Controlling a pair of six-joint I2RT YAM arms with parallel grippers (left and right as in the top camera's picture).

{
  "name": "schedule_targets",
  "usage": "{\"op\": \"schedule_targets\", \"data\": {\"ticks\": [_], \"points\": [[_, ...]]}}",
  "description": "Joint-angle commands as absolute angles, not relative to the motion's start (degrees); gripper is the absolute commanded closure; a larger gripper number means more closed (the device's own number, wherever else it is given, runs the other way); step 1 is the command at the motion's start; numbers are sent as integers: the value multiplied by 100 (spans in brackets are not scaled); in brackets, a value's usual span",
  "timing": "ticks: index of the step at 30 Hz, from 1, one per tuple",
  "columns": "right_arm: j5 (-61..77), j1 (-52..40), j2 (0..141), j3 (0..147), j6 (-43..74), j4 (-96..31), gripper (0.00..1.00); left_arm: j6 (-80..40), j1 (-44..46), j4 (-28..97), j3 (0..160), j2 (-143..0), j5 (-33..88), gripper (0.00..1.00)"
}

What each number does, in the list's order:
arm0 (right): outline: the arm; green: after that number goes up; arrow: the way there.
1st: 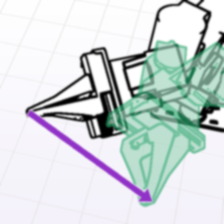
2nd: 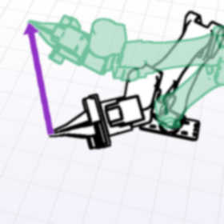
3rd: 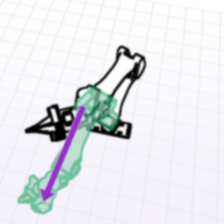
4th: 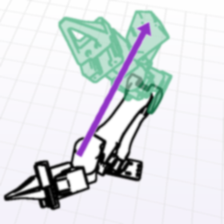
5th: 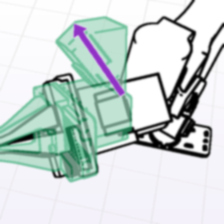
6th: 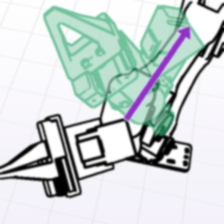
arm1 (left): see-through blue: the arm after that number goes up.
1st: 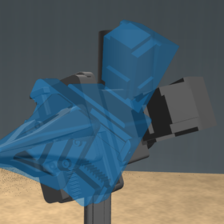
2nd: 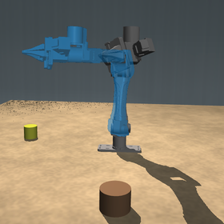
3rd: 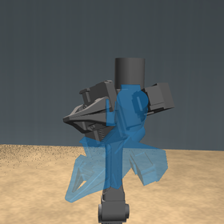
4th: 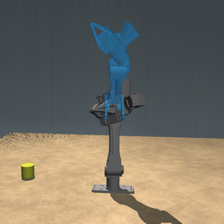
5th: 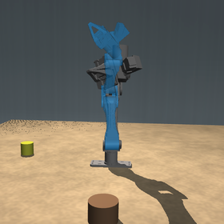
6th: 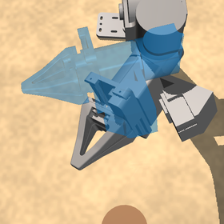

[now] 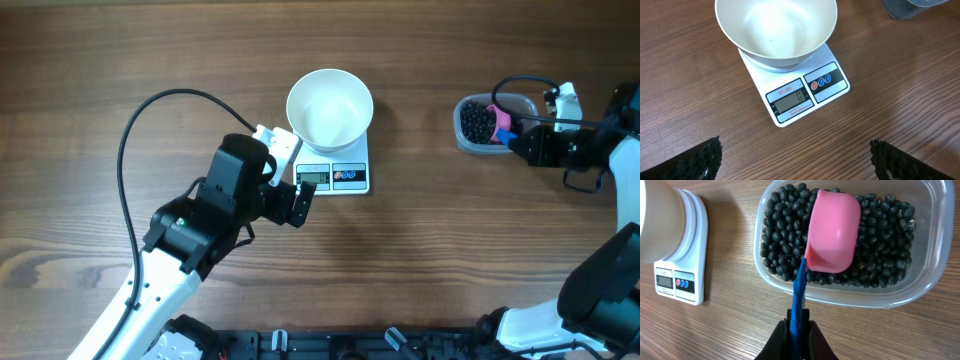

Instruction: Scoop item into bowl and weigh 150g on scale

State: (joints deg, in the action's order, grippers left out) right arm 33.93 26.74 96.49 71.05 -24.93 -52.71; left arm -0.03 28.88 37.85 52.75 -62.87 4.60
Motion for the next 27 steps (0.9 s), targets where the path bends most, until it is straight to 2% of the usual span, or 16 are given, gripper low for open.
{"op": "schedule_targets", "data": {"ticks": [1,12,27], "points": [[3892,2628,9795,7067,-2399,-5297,96,108,2912,3769,5260,-6300,550,0],[3889,2720,9795,7070,-2379,-5277,96,108,2912,3769,5260,-6300,550,0],[3970,2738,9795,7070,-998,-5094,96,108,2912,3769,5260,-6300,550,0]]}}
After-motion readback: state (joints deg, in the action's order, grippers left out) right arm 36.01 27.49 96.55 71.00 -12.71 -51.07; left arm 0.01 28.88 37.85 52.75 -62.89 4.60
